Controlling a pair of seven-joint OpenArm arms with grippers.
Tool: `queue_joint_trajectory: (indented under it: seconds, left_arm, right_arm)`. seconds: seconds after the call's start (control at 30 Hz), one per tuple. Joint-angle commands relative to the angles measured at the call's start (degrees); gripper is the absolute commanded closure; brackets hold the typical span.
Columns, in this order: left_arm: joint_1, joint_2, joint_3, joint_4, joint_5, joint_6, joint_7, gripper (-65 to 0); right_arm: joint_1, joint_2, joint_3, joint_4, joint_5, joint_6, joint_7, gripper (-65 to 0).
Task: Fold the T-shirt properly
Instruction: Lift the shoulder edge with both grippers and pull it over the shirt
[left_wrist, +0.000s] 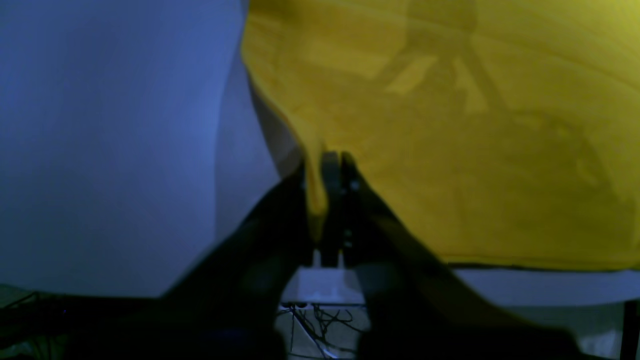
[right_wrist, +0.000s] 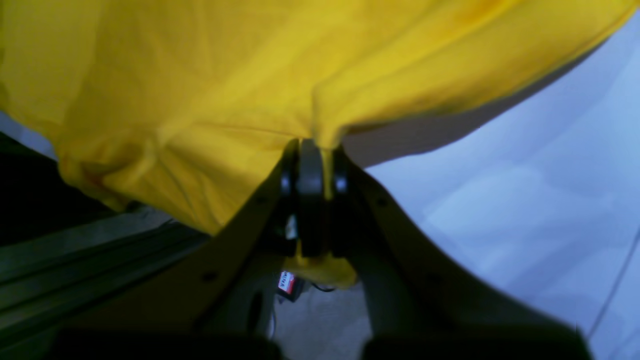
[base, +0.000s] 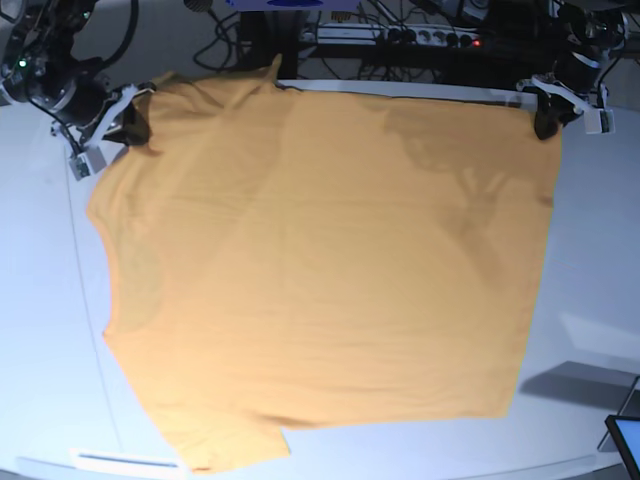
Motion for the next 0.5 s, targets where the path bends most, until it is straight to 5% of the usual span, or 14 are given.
queue_joint_trajectory:
  seconds: [0.0,0.23,0.47]
  left_arm:
    - [0.8,-0.7,-1.6,1.5,-1.0,-0.4,-1.3,0.0]
    - [1.4,1.7,-9.3,7.0,-0.9,-0.4,-0.9,0.0]
    - [-0.4,1.6,-9.9,7.7,-0.9,-0.4,3.2,0.0]
  right_arm:
    - [0.1,0.6,0.2,1.6,0.9,0.1,0.9,-0.3]
    - [1.1,0.7,0.2,2.2,0.9,0.1,0.9,-0.3]
    - [4.4,1.8,0.1,2.8,1.2,0.1,-1.9,-0.3]
